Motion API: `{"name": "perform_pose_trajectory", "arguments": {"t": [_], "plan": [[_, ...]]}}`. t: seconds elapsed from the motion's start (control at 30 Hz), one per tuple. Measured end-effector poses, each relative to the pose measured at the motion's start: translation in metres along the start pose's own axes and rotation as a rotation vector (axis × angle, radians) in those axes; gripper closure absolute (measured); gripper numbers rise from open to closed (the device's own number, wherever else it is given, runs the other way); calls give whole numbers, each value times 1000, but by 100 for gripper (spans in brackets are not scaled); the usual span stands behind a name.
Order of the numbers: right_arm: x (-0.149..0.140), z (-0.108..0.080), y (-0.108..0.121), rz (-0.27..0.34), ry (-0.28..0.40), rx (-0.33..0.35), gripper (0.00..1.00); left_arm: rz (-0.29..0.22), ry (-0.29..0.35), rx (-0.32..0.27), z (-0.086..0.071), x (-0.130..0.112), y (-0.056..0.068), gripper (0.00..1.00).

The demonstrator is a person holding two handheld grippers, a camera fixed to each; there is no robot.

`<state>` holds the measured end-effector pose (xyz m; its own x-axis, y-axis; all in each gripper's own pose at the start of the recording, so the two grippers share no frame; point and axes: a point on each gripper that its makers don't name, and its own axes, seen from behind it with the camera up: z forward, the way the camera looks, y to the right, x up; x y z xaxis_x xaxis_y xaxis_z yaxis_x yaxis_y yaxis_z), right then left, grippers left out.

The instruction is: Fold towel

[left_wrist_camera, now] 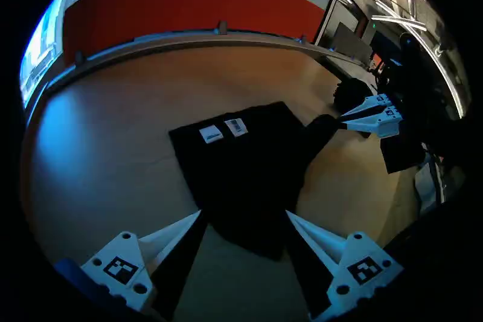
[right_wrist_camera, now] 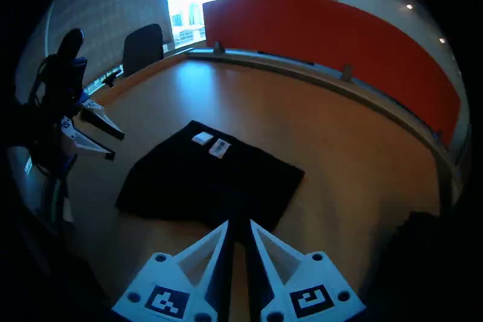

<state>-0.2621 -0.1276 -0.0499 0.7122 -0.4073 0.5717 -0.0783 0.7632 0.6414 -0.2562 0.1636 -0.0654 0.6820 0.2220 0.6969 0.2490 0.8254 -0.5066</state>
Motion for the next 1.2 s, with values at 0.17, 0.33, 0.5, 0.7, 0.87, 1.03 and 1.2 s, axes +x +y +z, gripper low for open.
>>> {"name": "perform_pose_trajectory", "arguments": {"t": [0.17,0.33,0.5,0.7,0.87,1.03,1.2], "plan": [[-1,-1,0,0,-1,-2,89,6,-27,-2,3,-21,10,17],[-2,-2,0,3,-1,-2,89,-8,-56,-10,5,-42,22,17],[-3,-2,0,3,-3,-2,89,-26,-81,-16,8,-62,34,17],[-4,-3,0,3,-4,-3,89,-21,-106,-24,10,-78,46,17],[-4,-3,1,3,-3,-4,89,-10,-114,-21,11,-82,47,17],[-4,-2,0,3,-2,-4,89,8,-122,-8,14,-86,46,17],[-5,-2,0,4,-2,-4,89,46,-134,6,20,-94,48,20]]}}
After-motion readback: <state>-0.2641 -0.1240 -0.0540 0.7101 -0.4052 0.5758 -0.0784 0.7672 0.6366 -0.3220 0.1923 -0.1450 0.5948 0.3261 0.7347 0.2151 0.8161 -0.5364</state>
